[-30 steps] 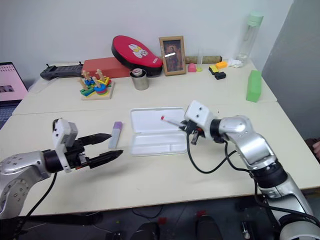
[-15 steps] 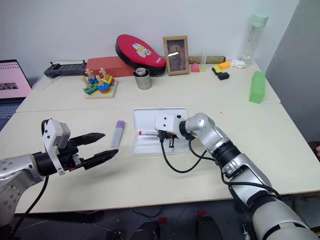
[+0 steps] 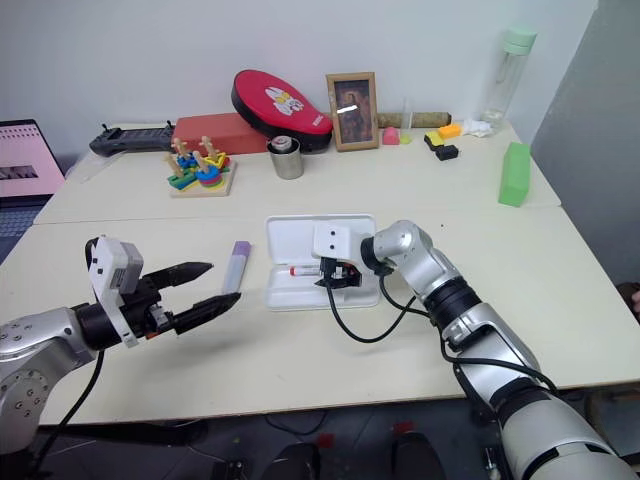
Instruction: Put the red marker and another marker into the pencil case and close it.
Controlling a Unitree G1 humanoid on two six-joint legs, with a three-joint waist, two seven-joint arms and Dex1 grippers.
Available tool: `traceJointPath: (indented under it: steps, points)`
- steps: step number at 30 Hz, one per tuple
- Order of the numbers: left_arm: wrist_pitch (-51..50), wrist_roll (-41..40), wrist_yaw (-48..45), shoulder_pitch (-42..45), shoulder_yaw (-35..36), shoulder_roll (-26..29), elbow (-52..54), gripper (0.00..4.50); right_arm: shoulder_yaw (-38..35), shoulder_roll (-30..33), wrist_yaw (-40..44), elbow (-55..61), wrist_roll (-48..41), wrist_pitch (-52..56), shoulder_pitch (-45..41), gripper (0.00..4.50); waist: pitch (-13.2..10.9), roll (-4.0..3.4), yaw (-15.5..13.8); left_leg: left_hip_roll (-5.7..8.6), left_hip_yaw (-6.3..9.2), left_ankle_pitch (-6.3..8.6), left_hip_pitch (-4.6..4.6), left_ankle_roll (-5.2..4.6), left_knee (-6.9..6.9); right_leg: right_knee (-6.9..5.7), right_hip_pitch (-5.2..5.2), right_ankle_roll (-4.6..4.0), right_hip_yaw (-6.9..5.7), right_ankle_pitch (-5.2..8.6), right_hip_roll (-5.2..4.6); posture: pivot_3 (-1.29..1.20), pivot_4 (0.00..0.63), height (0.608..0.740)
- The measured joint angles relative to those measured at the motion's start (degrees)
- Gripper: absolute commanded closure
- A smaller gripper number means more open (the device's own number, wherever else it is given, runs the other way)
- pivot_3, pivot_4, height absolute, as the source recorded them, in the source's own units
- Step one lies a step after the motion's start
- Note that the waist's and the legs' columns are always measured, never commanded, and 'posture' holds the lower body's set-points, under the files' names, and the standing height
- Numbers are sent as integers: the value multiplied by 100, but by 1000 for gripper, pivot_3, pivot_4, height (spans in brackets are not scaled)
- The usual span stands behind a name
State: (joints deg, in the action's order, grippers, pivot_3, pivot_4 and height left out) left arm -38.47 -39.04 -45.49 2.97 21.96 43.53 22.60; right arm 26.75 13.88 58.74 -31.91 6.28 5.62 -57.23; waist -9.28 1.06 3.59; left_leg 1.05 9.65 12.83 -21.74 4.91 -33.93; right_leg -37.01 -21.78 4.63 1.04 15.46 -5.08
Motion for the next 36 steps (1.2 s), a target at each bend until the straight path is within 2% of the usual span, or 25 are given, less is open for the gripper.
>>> traceJointPath:
  steps: [5, 8, 12, 19, 26, 36]
  points:
    - [-296, 372, 1219, 464, -357, -548, -76, 0, -501, 181, 423, 1300, -690, 904, 225, 38, 1, 2, -31, 1, 2, 0, 1, 0, -2, -1, 3, 0, -1, -1, 0, 0, 150, 740]
    - [-651, 546, 2162, 725, -411, -1127, -168, 0, -742, 478, 654, 2112, -1124, 1535, 490, 38, 3, 5, -54, 3, 5, 0, -1, 0, -6, 0, 6, 1, -3, -1, -1, 0, 150, 740]
    - [-928, 865, 2962, 1002, -439, -1461, -575, 0, -995, 764, 698, 2643, -1437, 2145, 515, 38, 4, 6, -38, 2, 4, 0, 3, 0, -7, -5, 5, 2, -3, -1, 0, 0, 150, 740]
    - [-1095, 1247, 3472, 1549, -719, -1765, -1304, 0, -1024, 829, 419, 2753, -1434, 2418, 518, 38, 6, 9, -40, 6, 5, -5, -1, 7, -10, -3, 5, 4, -3, -2, -2, 0, 150, 740]
    - [-1311, 1555, 3579, 1808, -902, -1792, -2149, 0, -1023, 855, 180, 2818, -1434, 2550, 519, 38, 7, 11, -30, 6, 4, -15, -3, 26, -8, 0, 3, 4, -2, -2, -3, 0, 150, 740]
    - [-1363, 1876, 3481, 1901, -1025, -1661, -2285, 1900, -1032, 898, 32, 2852, -1443, 2623, 519, 0, 7, 11, -34, 6, 4, -15, -1, 26, -9, -3, 4, 4, -3, -2, -3, 0, 150, 740]
